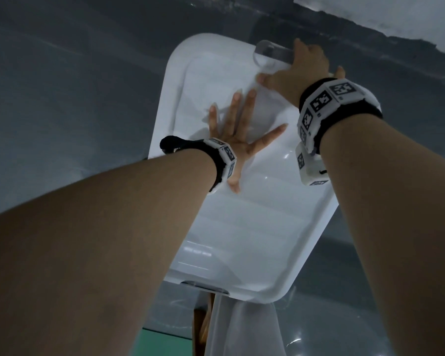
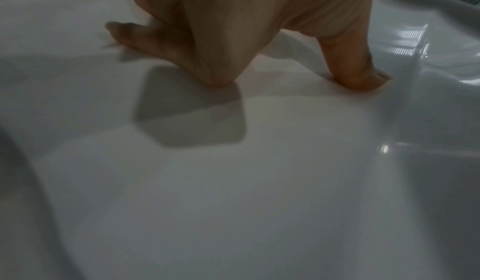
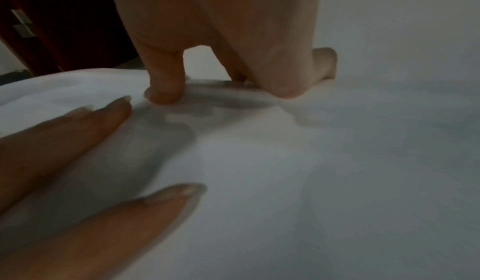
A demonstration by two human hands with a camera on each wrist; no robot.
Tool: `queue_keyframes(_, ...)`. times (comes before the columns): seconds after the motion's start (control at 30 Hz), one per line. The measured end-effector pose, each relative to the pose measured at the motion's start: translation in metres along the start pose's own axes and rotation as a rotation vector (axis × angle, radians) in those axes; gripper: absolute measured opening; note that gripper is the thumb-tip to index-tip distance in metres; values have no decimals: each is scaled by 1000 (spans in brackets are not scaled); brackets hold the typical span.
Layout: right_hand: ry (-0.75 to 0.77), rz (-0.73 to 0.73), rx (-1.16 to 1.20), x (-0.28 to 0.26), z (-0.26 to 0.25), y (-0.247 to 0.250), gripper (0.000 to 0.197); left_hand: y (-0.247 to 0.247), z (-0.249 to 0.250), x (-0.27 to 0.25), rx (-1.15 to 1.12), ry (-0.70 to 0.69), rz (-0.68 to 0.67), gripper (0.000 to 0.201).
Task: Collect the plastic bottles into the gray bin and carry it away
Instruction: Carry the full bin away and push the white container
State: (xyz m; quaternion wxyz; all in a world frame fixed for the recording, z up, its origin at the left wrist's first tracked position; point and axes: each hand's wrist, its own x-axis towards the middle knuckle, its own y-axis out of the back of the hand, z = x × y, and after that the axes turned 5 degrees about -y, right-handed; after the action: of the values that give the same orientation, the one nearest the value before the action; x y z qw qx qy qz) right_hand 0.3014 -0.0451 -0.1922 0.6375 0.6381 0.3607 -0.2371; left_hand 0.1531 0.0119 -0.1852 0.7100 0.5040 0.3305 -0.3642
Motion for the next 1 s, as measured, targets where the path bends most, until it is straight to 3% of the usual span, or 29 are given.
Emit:
queue_keyframes(0.43,40,279,178,-12,-3,-11,54,-4,-2,3,47,-4,21,152)
queue_keyframes(0.67,186,319,140,1,-1,-22,24,-5,1,3,60,24,39,153)
queue_keyframes(1.0,139,308,95,2,-9,-18,37,-9,1,6,121,41,45,152)
